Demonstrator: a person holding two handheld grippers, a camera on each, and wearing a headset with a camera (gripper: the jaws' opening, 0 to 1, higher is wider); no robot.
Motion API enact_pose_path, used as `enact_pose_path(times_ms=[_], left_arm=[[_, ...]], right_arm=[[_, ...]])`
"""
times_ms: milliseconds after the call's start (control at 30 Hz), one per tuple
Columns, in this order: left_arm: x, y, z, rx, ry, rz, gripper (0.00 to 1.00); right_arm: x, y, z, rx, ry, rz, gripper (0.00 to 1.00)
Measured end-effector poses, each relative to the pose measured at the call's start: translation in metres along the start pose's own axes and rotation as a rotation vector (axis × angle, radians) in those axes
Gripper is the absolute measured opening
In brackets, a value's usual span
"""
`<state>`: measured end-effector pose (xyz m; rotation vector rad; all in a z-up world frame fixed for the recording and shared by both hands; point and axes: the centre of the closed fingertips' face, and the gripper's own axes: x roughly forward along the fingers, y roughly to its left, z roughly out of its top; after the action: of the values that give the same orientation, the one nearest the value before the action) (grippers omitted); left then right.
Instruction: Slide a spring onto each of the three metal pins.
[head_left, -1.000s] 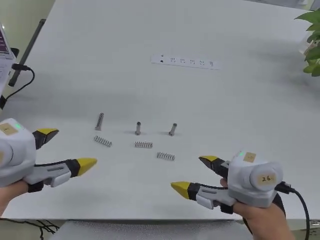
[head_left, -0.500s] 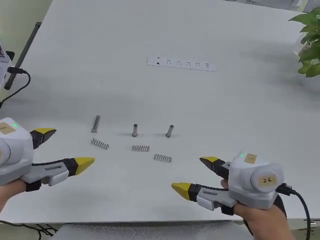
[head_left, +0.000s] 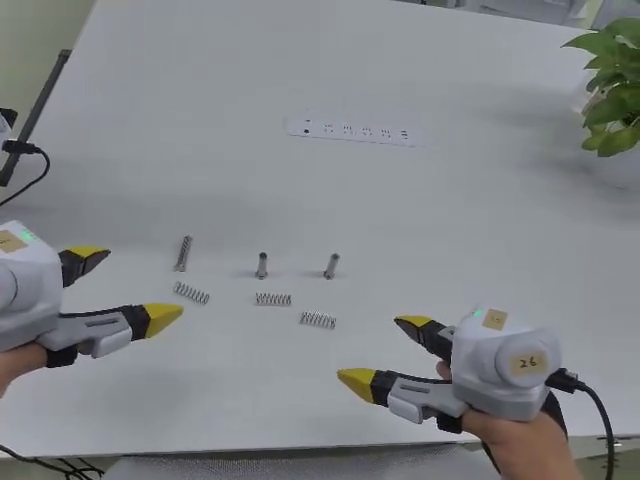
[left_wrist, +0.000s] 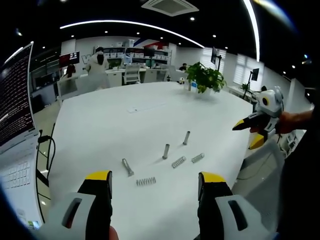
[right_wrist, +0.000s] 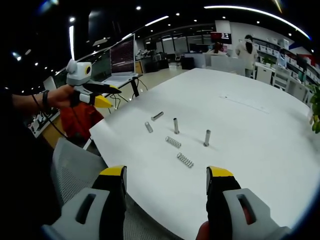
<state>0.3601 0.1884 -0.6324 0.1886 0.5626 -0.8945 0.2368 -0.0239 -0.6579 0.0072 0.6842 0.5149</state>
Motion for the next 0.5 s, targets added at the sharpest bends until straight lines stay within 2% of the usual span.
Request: enact_pose_path(times_ms=[233,500], left_arm=[[0.016,0.001,0.006,0.008,0.000,-0.021,0.64],[0.038,0.010,0.015,-0.006,-0.010,-0.036,0.61]], right_arm=[[-0.005,-0.004,0.000,0.004,0.000,-0.016,0.63],[-0.007,-0.007,-0.001,0.016,0.002,-0.028,0.63]])
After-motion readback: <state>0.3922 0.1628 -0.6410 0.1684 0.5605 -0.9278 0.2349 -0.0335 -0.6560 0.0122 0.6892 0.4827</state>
